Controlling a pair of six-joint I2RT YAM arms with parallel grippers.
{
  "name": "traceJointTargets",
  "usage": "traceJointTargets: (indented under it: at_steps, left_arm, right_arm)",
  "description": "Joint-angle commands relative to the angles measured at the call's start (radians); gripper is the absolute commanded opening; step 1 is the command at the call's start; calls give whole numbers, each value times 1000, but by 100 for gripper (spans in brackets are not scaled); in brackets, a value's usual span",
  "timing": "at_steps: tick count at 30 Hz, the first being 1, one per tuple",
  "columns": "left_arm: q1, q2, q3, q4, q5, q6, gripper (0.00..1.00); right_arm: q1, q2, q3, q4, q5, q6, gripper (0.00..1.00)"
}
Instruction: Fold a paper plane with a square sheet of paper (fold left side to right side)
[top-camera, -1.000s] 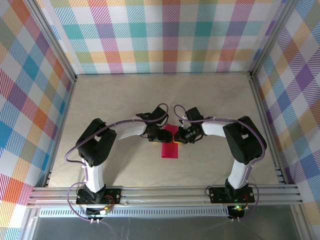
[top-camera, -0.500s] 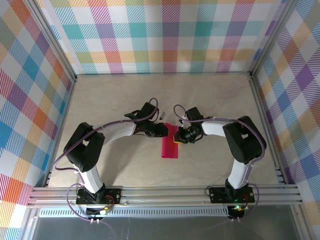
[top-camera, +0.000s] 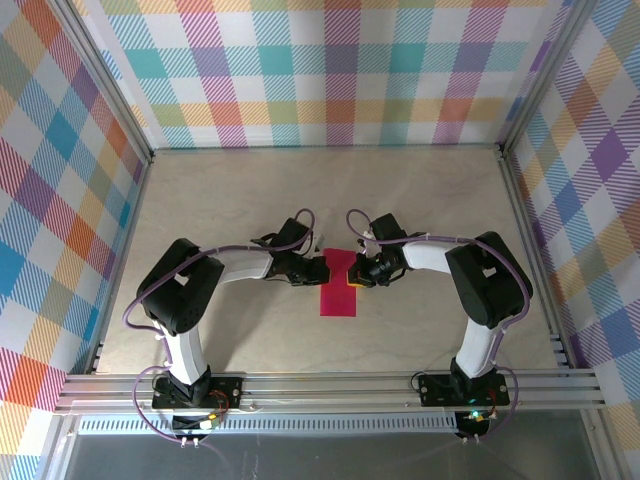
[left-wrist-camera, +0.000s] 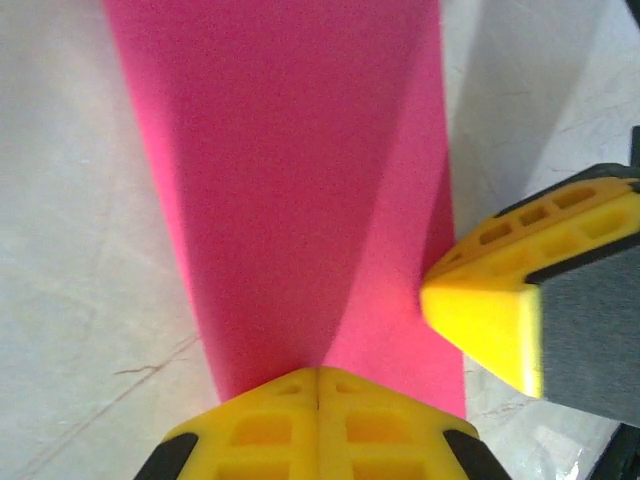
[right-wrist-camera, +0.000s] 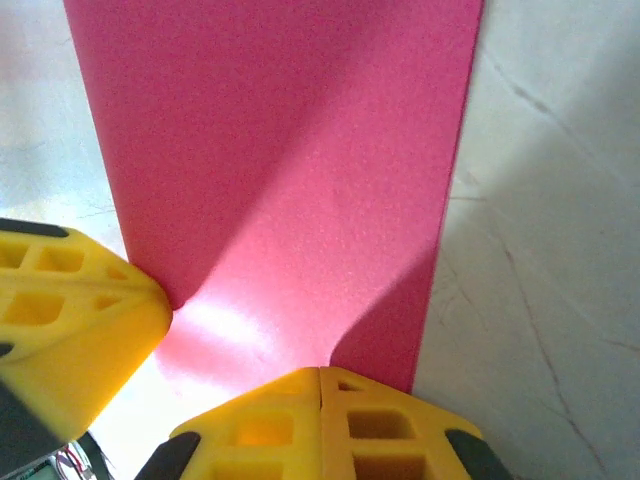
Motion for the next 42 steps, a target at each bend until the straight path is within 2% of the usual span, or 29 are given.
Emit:
traceJointTargets:
  at_steps: [1,8,14,20,30,42]
  left_arm:
    - [16,12,-30,45,-18,-9,0]
    - [51,-2,-97,66,-25,-8,0]
    - [74,-83,-140,74,-19,-2,0]
    - [61,-154,-136,148,50,-24,0]
    - [-35,-30,-26,126,37,-16,0]
    - [-43,39,-23,105,-7,-4,0]
  right_arm:
    - [7,65,-31,-116,151,-35,0]
    - [7,67,-32,-126,171,-45,0]
    - [7,53,-41,-102,143,-52,0]
    - [7,5,-66,-42,108,-37,0]
    - [10,13,-64,-38,100,-34,0]
    - [21,13,-60,-37,98,-37,0]
